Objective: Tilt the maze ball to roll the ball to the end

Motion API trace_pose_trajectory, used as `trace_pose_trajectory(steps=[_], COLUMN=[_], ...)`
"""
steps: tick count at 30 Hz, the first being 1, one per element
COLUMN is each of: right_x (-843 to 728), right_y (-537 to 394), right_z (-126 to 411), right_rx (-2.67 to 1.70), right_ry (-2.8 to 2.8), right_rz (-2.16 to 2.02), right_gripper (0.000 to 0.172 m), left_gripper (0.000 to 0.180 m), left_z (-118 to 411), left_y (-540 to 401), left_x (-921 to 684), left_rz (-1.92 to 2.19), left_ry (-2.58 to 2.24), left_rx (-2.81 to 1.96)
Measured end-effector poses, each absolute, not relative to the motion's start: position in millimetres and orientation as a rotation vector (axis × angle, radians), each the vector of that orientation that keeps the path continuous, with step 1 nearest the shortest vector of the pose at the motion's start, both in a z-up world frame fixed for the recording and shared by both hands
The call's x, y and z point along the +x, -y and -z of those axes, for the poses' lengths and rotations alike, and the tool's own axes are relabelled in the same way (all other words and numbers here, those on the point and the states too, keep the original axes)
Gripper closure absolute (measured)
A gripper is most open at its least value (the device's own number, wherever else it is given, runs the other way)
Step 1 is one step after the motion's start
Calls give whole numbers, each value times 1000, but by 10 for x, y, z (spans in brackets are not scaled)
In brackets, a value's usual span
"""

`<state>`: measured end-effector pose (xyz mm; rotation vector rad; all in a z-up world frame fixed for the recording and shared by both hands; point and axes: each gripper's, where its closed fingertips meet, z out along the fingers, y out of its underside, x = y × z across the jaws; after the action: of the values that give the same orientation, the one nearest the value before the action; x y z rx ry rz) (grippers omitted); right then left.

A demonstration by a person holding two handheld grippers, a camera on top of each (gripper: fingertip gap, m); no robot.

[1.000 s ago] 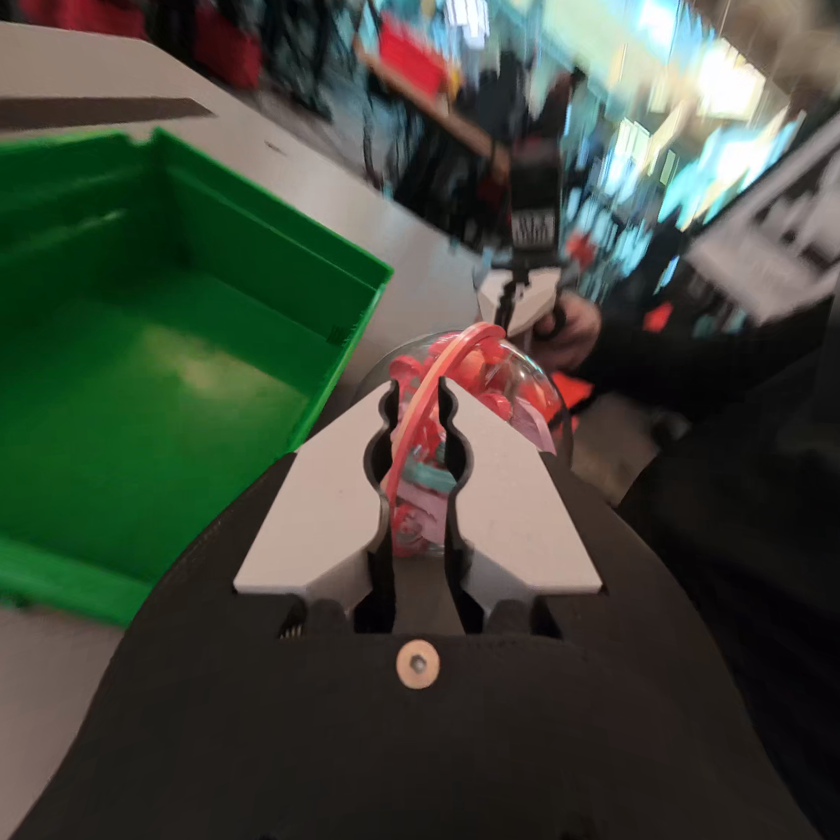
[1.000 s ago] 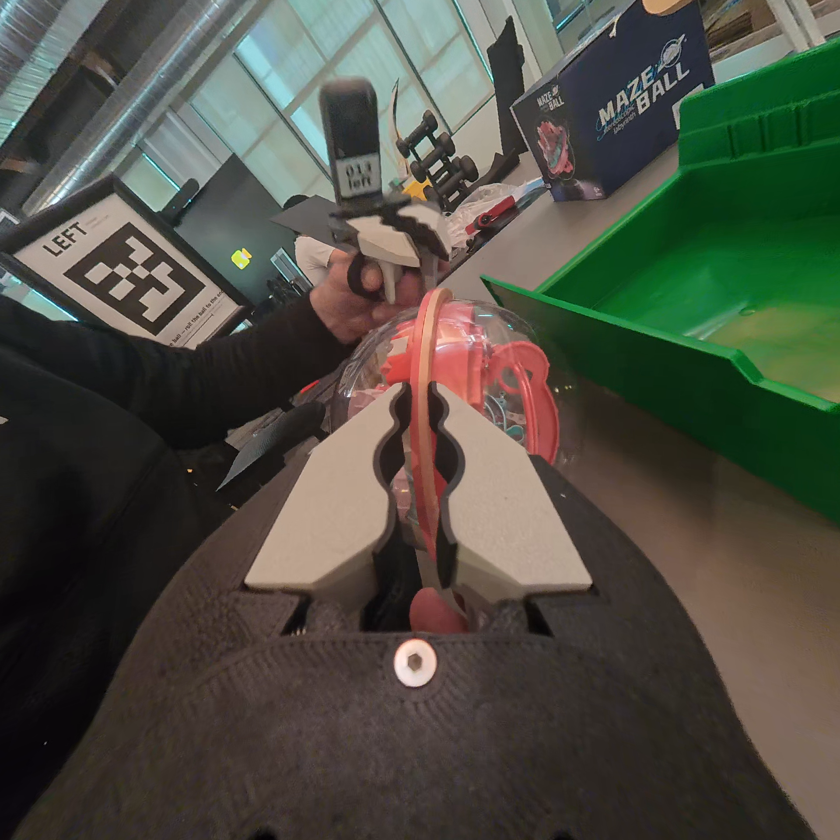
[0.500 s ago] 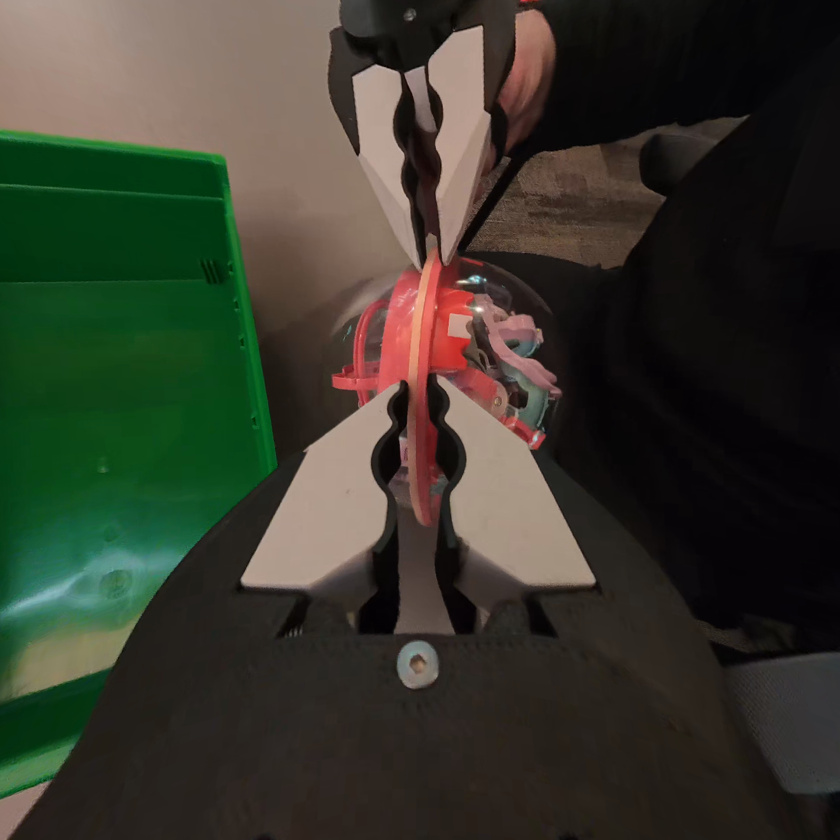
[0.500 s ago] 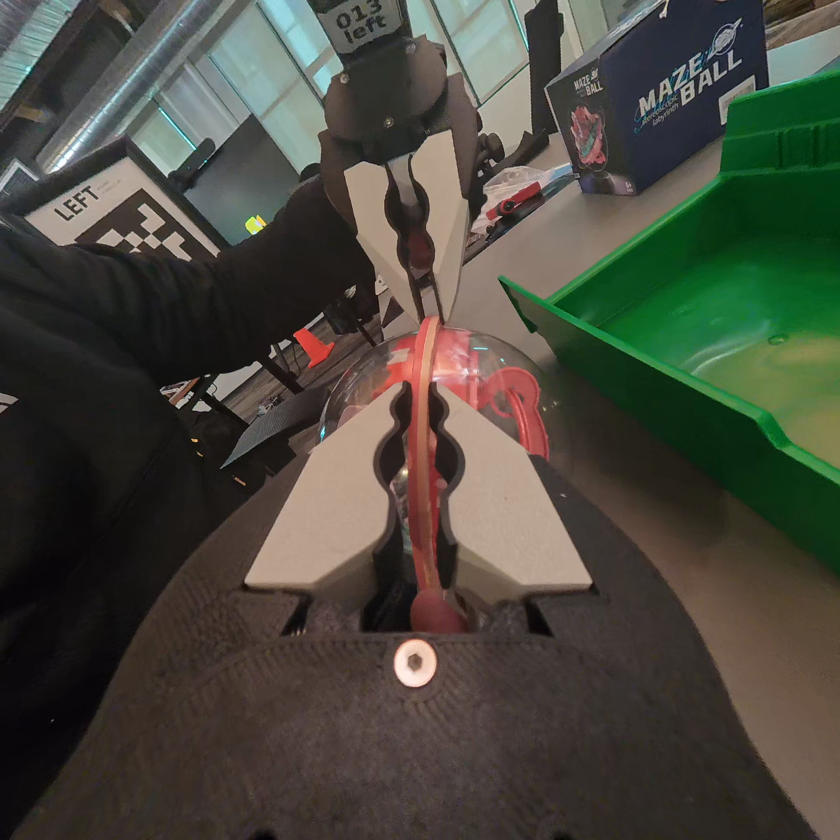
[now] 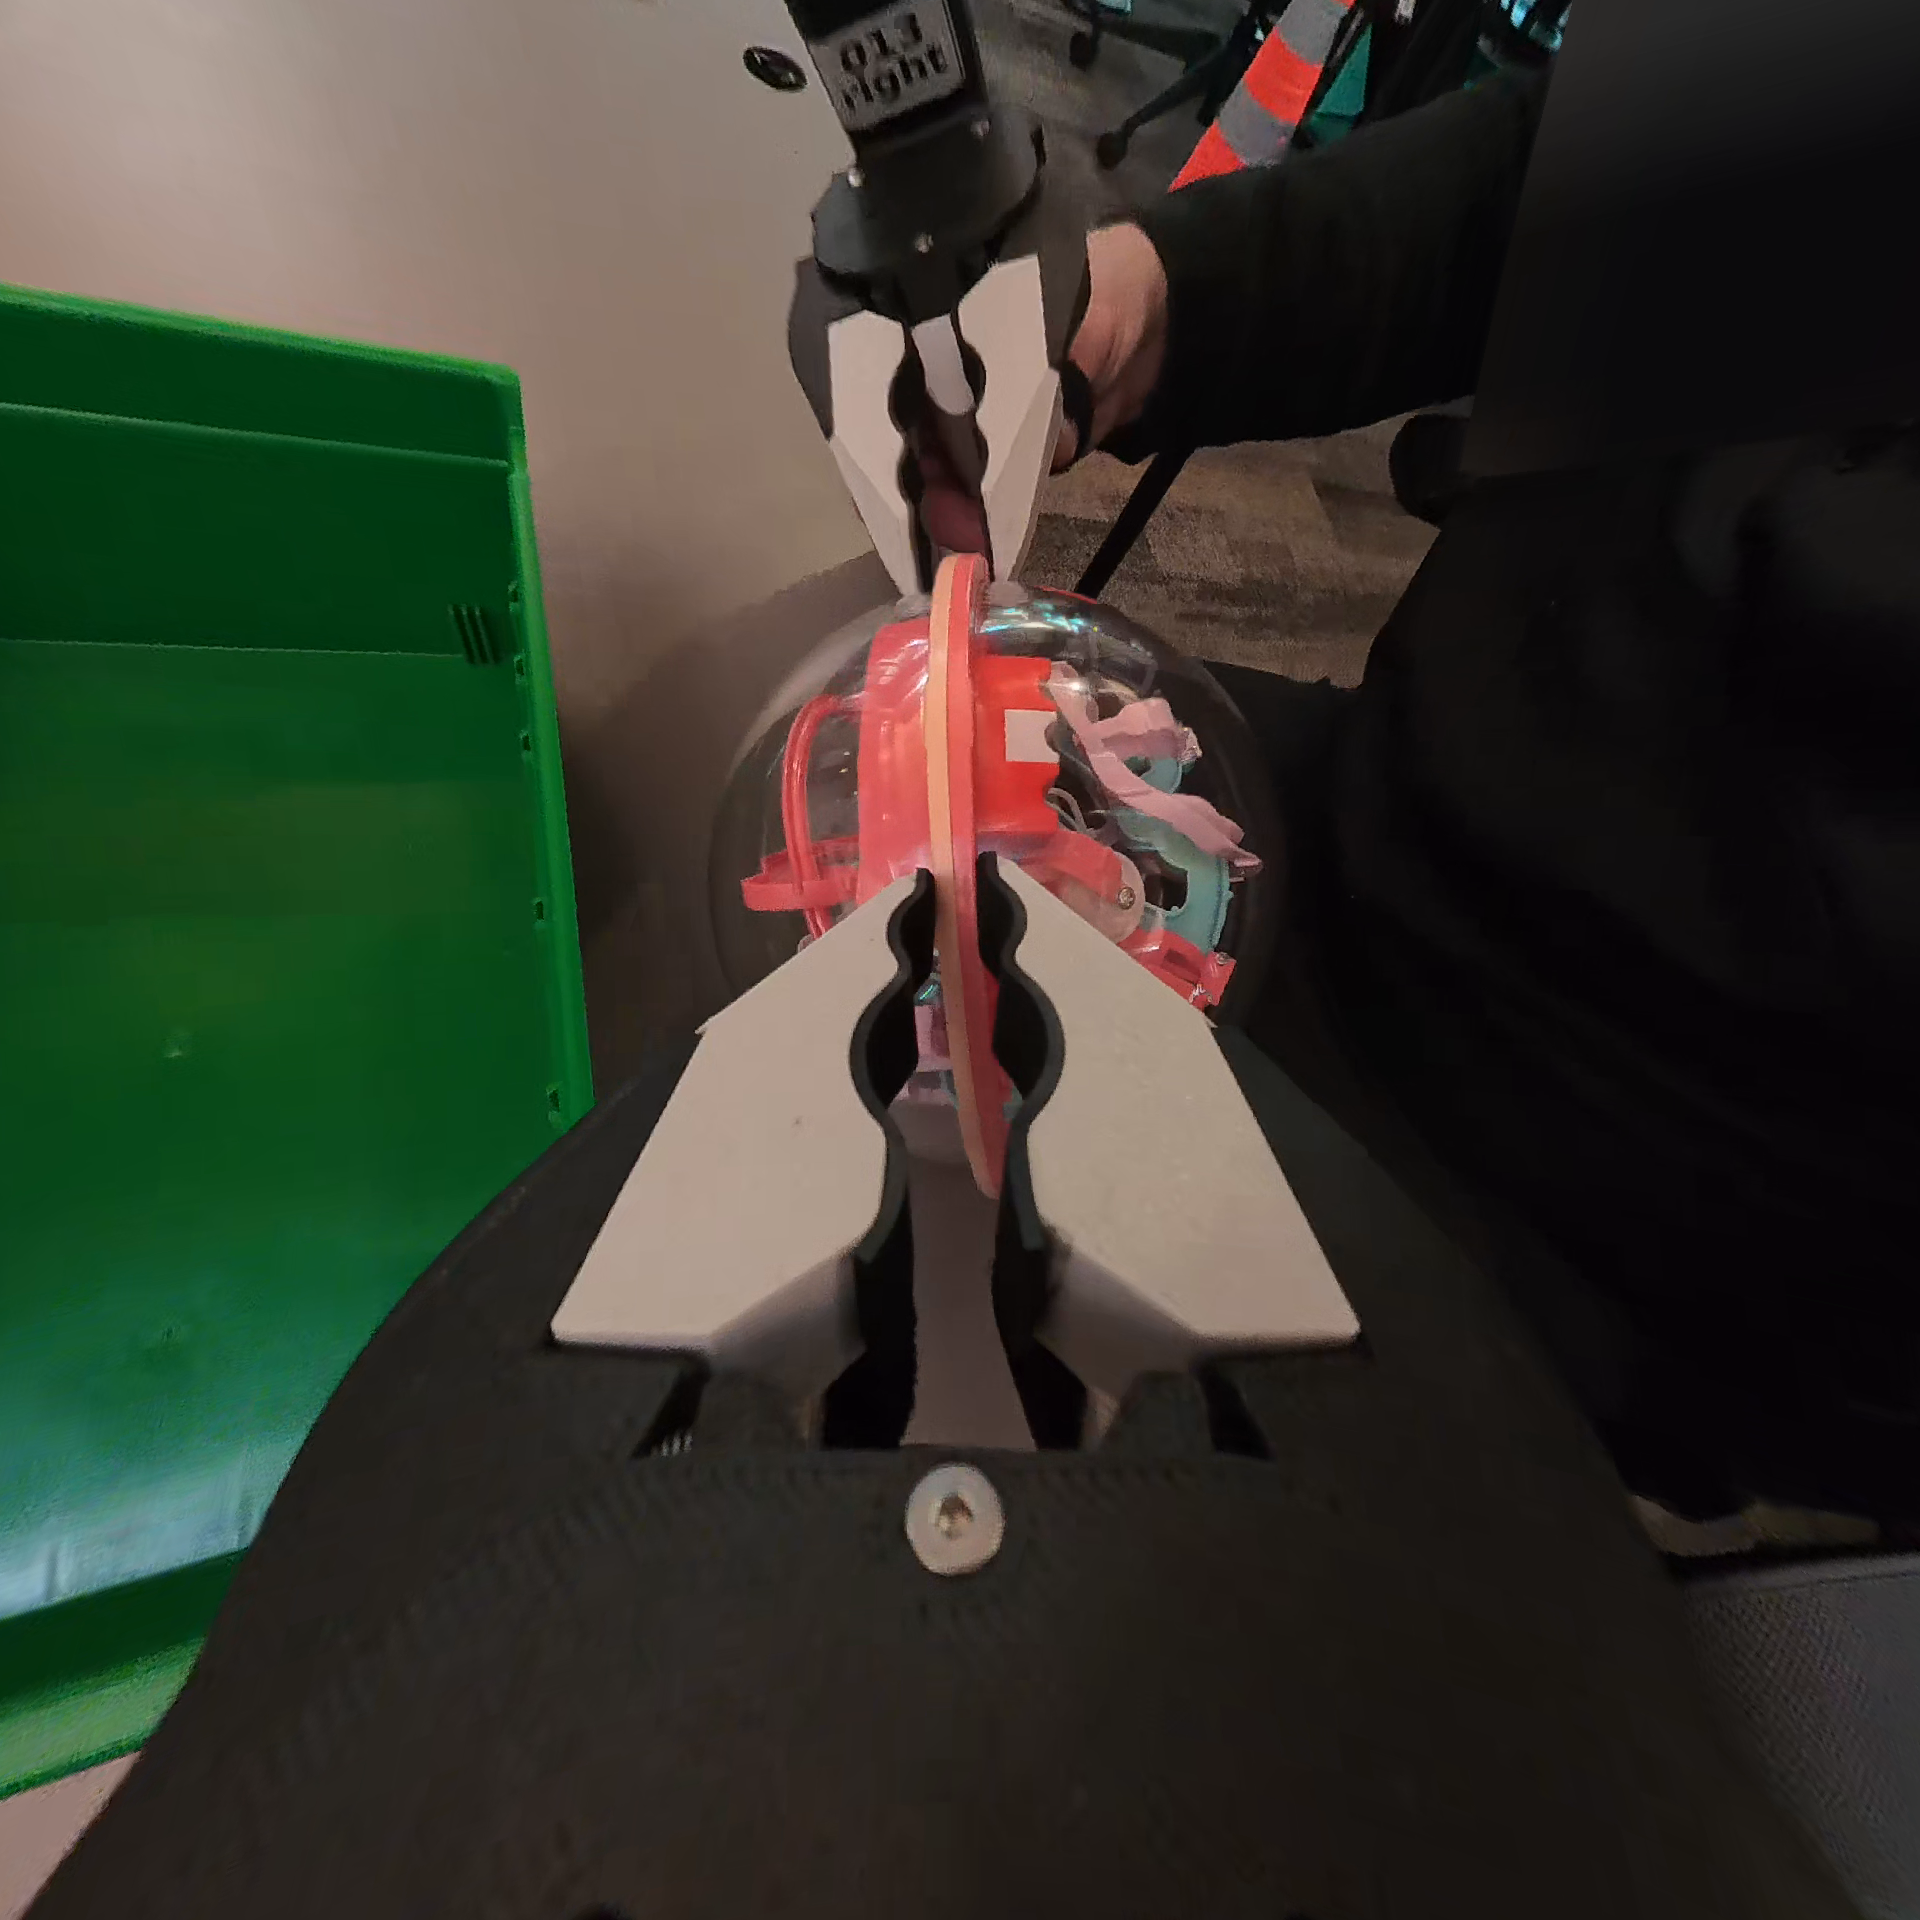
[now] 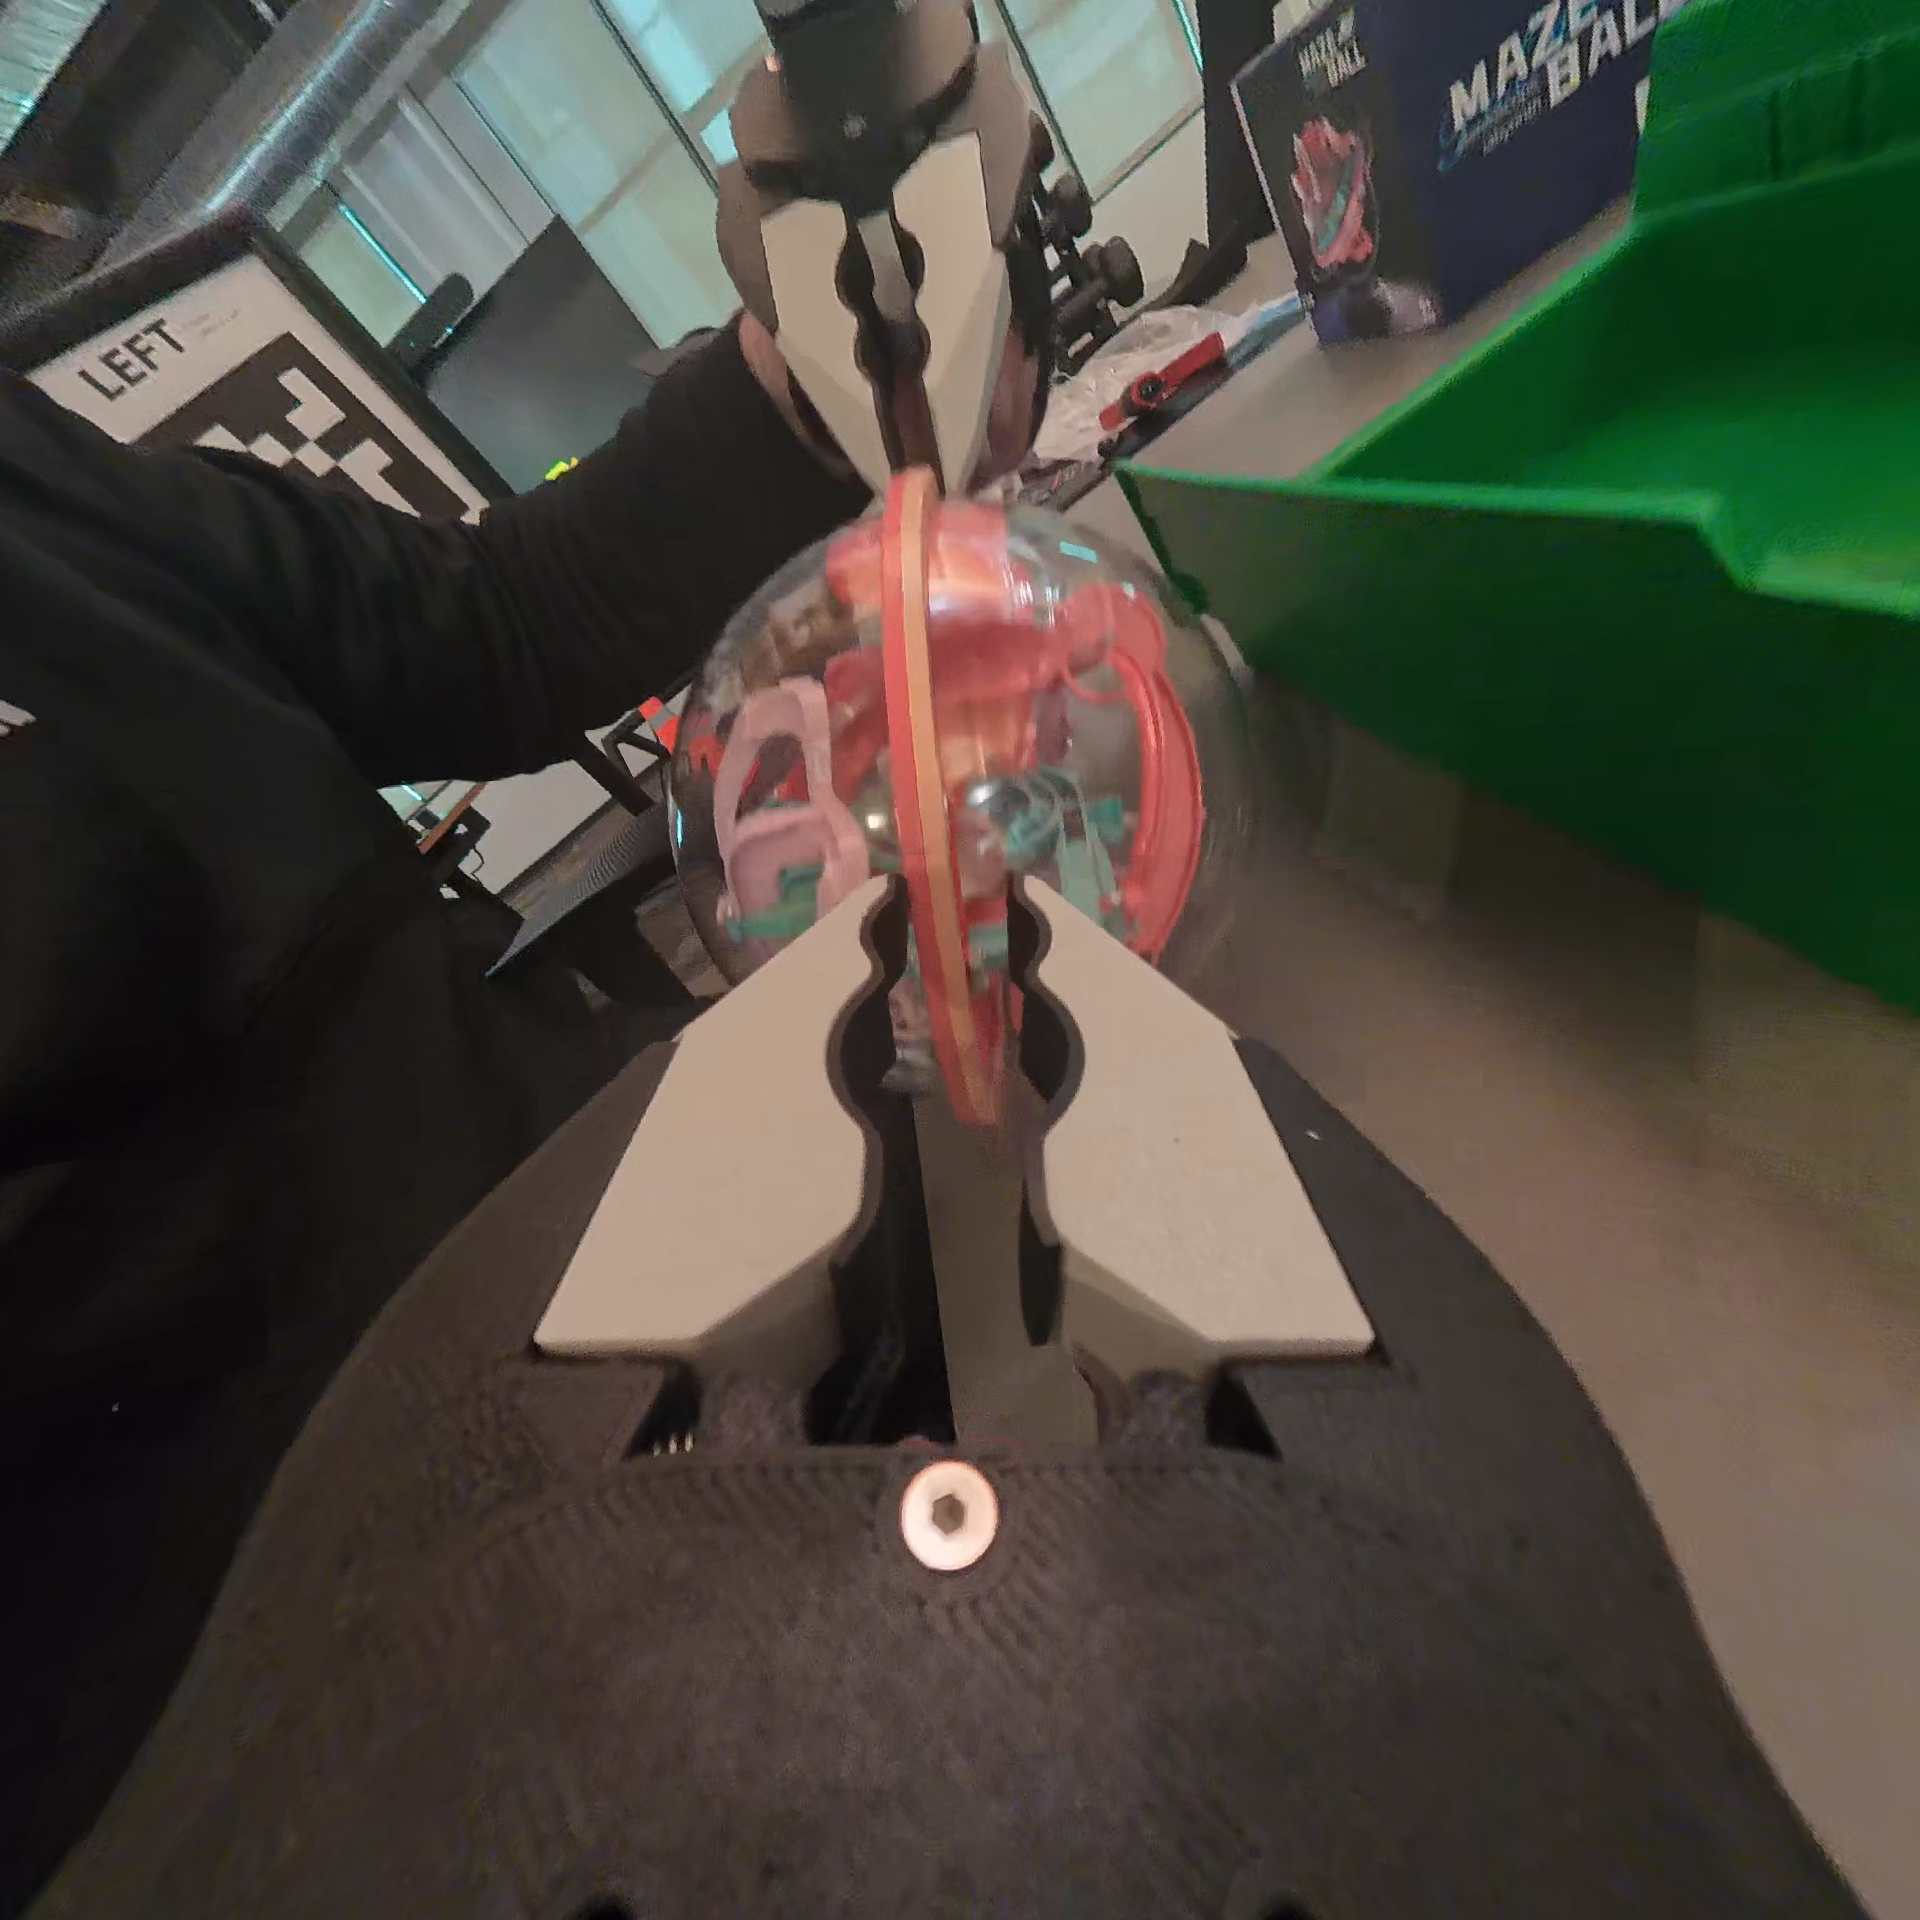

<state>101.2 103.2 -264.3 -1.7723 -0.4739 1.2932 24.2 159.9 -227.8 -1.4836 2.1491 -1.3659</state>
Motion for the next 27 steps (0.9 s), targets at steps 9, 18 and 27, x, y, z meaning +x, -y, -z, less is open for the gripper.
trace_pose_trajectory(steps=[9,18,27], right_x=[926,847,1025], right_y=[-848,-858,-970], right_z=[2980,2952,2610], right_rx=[-1887,-1882,-1821], right_ry=[482,490,446], right_rz=[-1278,-1228,-1199], right_gripper=[164,165,165], left_gripper=[174,175,174], left_z=[2292,2266,2028], left_y=[-1644,-1718,-1761], left_x=[192,181,212], left_rz=[1421,1479,1596], left_ry=[-2038,-1929,-1786], left_rx=[-1511,-1573,-1560])
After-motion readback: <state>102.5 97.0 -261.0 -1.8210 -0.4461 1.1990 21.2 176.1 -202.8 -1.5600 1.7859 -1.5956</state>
